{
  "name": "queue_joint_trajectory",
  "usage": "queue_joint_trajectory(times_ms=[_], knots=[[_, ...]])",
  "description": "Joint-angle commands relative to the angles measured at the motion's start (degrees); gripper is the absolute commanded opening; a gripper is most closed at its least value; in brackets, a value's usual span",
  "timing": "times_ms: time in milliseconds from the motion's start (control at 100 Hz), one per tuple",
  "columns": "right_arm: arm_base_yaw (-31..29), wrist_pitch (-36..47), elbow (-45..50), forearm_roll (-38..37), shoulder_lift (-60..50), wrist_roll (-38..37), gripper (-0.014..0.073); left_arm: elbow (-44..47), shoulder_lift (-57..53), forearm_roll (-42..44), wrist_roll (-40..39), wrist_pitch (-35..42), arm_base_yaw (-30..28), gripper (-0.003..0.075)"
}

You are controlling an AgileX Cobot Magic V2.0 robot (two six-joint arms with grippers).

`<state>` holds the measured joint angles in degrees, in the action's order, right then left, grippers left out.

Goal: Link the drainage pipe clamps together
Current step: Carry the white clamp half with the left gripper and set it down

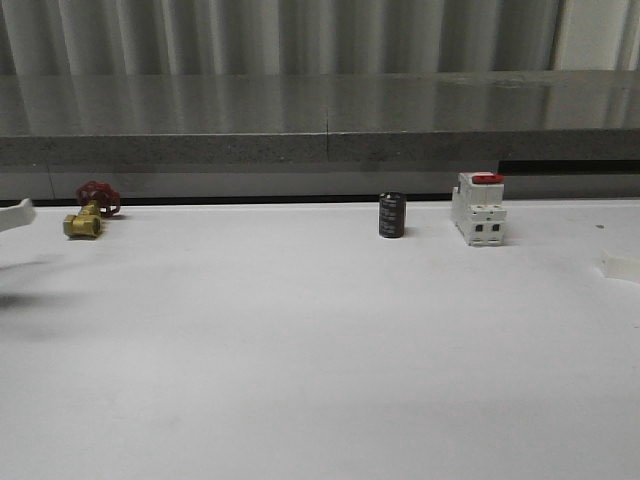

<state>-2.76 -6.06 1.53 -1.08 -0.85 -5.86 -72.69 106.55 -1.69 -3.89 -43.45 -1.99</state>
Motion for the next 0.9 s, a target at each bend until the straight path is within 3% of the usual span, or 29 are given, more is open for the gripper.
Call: queue_joint_trajectory(times_ms=[0,270,530,620,770,820,890], knots=[[-0.36,4.02,-0.88,-0.16,-0.86,0.47,-0.0068,-1.64,-3.36,-2.75,-0.93,1.35,4.15,-0.0021],[-0.36,4.02,-0.88,-0.16,-0.86,0.47,-0.0068,-1.76,-1.98,-5.78,-8.05,8.26,16.93,-0.0020],[-0.36,4.02,-0.88,-0.16,-0.86,0.47,-0.0068,-4.39,3.32,-9.88,-8.14,8.55,23.03,-0.0016],[-0.36,4.02,-0.88,-0.16,-0.86,0.47,-0.0068,-4.60,3.59,-9.88,-8.03,8.55,23.88,0.0069],[-0.36,4.02,-0.88,-0.16,-0.86,0.47,-0.0068,-5.25,3.59,-9.88,-8.03,8.67,24.02,0.0353],[-0.36,4.02,-0.88,-0.16,-0.86,0.47,-0.0068,-5.36,3.38,-9.88,-7.95,8.67,24.02,0.0404],[-0.36,4.02,-0.88,-0.16,-0.86,0.47,-0.0068,-5.36,2.62,-9.88,-7.95,8.67,24.02,0.0405]])
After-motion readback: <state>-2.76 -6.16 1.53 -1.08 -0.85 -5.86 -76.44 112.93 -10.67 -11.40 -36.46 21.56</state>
